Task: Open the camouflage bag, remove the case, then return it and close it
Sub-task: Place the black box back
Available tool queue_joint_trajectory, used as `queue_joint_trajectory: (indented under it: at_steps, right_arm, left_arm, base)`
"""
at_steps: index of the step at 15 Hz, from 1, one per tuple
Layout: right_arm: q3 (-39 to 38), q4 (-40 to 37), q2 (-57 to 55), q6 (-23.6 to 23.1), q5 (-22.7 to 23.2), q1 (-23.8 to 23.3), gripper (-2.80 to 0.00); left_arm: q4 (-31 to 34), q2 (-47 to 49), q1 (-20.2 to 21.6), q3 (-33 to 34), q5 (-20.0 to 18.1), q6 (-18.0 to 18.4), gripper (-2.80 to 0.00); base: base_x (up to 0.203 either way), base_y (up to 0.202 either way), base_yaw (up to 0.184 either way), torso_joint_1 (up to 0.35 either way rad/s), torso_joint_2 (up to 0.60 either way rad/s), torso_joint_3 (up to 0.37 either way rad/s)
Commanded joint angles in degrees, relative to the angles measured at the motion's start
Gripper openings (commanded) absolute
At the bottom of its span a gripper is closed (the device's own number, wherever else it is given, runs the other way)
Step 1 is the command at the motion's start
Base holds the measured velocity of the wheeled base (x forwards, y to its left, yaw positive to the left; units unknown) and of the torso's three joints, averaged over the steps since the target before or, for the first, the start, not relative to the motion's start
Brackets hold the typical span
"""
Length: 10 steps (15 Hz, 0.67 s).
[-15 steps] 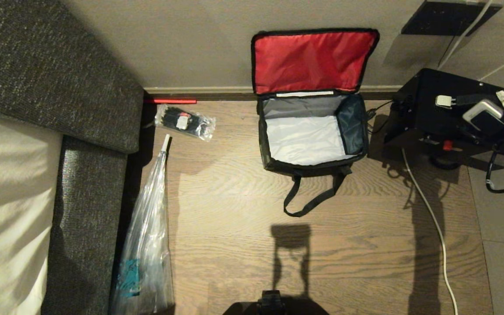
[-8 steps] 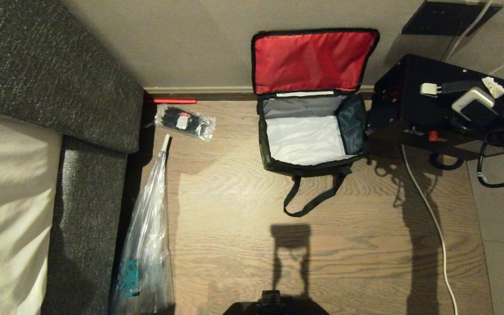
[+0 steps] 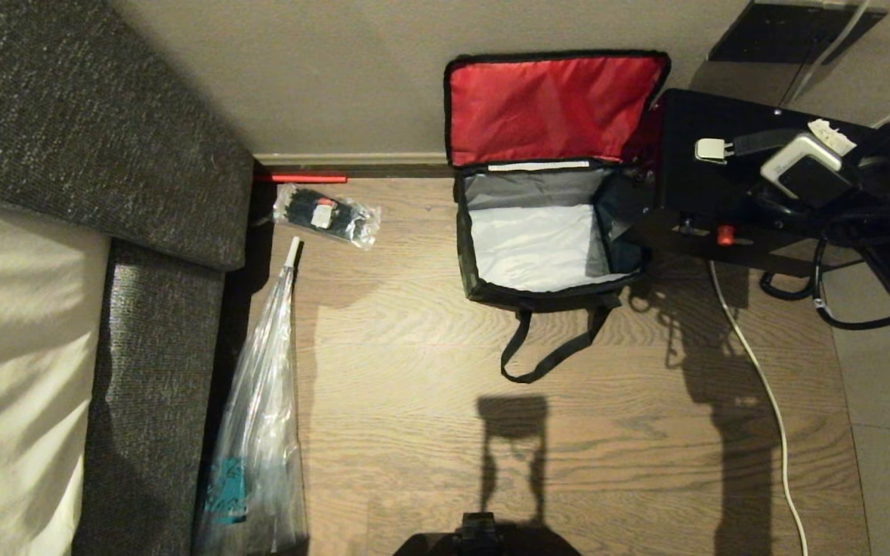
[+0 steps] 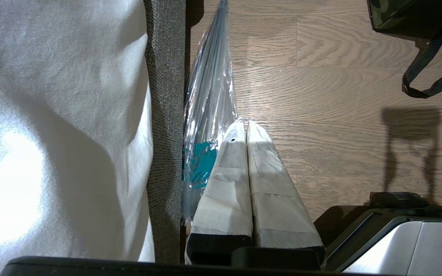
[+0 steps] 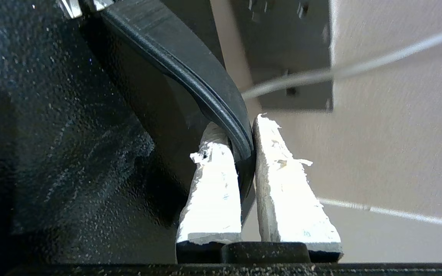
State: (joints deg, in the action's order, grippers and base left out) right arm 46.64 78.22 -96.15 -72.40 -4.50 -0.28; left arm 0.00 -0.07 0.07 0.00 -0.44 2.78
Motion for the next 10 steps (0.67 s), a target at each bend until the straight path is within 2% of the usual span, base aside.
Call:
queue_joint_trajectory:
  at_steps: [1, 5, 10]
  right_arm:
    - [0.1, -1.3, 2.6, -0.5, -0.6, 3.2, -2.8]
    - [0.5, -2.8, 3.4, -1.4, -4.3, 8.9, -2.8]
    - [1.3, -3.1, 2.4, -2.5, -5.7, 12.9, -2.8]
  left_arm:
    - [0.0, 0.1, 0.0, 0.1, 0.0, 0.0, -2.8]
    - [0.0, 0.1, 0.0, 0.1, 0.0, 0.0, -2.8]
    - [0.0, 0.1, 0.0, 0.1, 0.0, 0.0, -2.8]
  base:
    - [0.0, 0.0, 0.0, 0.0, 0.0, 0.0]
    - [0.0, 0.0, 0.0, 0.0, 0.0, 0.0]
    - [0.0, 0.0, 0.0, 0.0, 0.0, 0.0]
